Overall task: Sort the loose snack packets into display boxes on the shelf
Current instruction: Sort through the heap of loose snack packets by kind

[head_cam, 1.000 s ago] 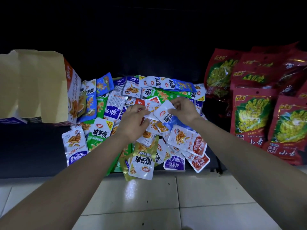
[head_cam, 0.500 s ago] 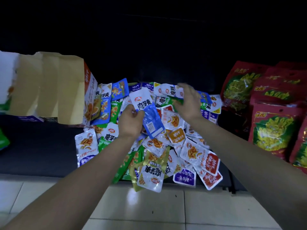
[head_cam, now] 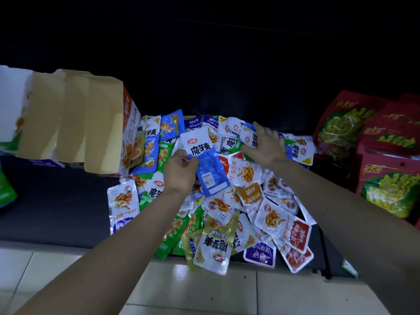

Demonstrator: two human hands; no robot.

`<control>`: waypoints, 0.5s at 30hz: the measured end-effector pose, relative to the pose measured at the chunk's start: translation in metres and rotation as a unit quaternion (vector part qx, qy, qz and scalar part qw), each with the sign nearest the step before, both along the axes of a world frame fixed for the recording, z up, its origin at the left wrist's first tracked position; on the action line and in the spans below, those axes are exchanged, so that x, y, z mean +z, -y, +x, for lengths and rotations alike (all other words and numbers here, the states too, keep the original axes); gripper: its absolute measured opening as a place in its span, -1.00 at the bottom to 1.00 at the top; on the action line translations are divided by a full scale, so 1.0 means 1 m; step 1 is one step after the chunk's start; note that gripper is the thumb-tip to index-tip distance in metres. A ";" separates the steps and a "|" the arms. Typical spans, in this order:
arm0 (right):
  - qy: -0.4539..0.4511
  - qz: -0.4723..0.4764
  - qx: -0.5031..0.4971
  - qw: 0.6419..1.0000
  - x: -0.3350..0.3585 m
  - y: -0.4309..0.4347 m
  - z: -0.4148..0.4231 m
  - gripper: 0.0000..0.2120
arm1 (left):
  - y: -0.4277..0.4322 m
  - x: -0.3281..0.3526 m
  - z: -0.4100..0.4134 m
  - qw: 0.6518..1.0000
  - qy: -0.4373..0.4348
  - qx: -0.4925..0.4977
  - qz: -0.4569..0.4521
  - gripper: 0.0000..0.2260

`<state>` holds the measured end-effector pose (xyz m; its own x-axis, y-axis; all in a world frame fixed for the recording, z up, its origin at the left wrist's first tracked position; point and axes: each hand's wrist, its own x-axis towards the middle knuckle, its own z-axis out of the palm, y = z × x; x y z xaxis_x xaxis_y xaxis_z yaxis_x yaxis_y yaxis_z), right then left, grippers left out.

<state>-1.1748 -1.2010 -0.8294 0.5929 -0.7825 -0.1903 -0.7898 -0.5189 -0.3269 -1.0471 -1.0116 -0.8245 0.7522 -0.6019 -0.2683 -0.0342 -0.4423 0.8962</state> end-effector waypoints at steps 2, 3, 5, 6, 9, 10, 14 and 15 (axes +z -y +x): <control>-0.021 0.017 0.034 0.999 0.005 -0.002 0.001 -0.15 | 0.001 -0.002 0.001 1.000 0.005 -0.006 0.003 -0.71; -0.025 0.037 0.052 0.998 0.006 -0.004 0.002 -0.11 | 0.001 -0.003 0.002 1.000 -0.001 -0.006 0.000 -0.72; -0.030 0.087 0.078 0.993 0.010 -0.009 0.003 -0.06 | 0.001 -0.003 0.003 1.000 -0.023 0.000 -0.004 -0.75; -0.030 0.113 0.081 0.990 0.012 -0.008 0.002 -0.08 | 0.001 -0.003 0.004 0.999 -0.033 0.006 -0.006 -0.76; -0.017 0.177 0.084 0.980 0.013 -0.001 -0.005 -0.21 | 0.004 -0.003 0.004 0.999 -0.051 0.015 -0.008 -0.77; -0.017 0.169 0.094 0.981 0.012 0.002 -0.006 -0.19 | 0.004 -0.003 0.004 0.998 -0.054 0.015 -0.010 -0.78; 0.004 0.091 0.080 0.993 0.007 0.005 -0.008 -0.01 | 0.004 -0.004 0.005 0.998 -0.060 0.015 -0.006 -0.77; 0.009 0.091 0.066 0.994 0.005 0.004 -0.008 -0.02 | 0.004 -0.004 0.005 0.998 -0.060 0.015 -0.008 -0.77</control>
